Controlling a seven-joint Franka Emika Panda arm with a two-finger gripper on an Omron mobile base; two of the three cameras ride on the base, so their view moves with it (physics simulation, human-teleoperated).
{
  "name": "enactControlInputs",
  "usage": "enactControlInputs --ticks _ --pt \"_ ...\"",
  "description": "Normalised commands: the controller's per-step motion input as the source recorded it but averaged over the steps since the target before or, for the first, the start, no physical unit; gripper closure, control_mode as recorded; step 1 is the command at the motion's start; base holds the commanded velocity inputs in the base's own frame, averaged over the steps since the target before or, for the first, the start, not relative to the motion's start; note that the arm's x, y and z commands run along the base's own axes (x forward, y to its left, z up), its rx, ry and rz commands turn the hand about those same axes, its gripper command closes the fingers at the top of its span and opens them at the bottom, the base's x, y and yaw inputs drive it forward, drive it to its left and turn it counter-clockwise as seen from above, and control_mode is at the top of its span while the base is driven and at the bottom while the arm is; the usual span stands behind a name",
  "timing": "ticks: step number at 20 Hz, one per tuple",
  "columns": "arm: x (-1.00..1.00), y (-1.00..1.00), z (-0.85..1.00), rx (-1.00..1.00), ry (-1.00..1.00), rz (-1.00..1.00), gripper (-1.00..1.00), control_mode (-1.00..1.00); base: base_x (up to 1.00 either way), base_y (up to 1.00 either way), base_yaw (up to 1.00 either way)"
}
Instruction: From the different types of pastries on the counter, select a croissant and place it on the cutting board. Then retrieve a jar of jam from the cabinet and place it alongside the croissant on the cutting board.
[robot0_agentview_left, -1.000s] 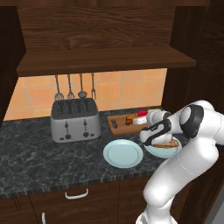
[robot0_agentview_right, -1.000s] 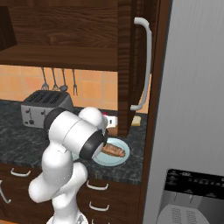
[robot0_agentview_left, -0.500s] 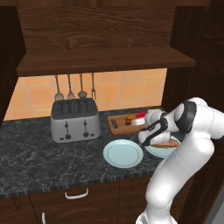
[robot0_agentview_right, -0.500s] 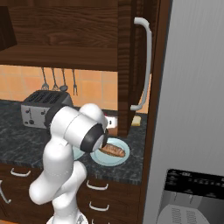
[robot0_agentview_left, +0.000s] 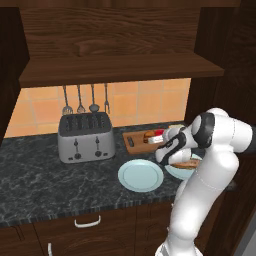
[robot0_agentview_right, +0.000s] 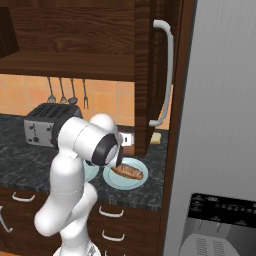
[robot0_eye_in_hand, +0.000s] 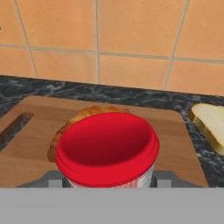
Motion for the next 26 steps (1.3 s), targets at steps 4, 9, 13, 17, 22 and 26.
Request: enactControlInputs --ticks 4,9,13,17,22,26 --pt "0.06 -0.20 -0.27 0.00 0.00 0.00 1.00 -1.00 0.00 0.00 0.00" --pt "0.01 -0.19 -0.36 0.00 0.00 0.00 1.00 -1.00 0.00 0.00 0.00" --pt "0.12 -0.16 -0.26 0.00 0.00 0.00 1.00 -1.00 0.00 0.00 0.00" --pt "0.23 -0.02 -0.26 0.00 0.00 0.00 1.00 -1.00 0.00 0.00 0.00" --pt "0.19 0.00 -0.44 0.00 0.00 0.00 1.00 -1.00 0.00 0.00 0.00" --pt "0.09 0.00 -0.49 0.00 0.00 0.00 1.00 -1.00 0.00 0.00 0.00"
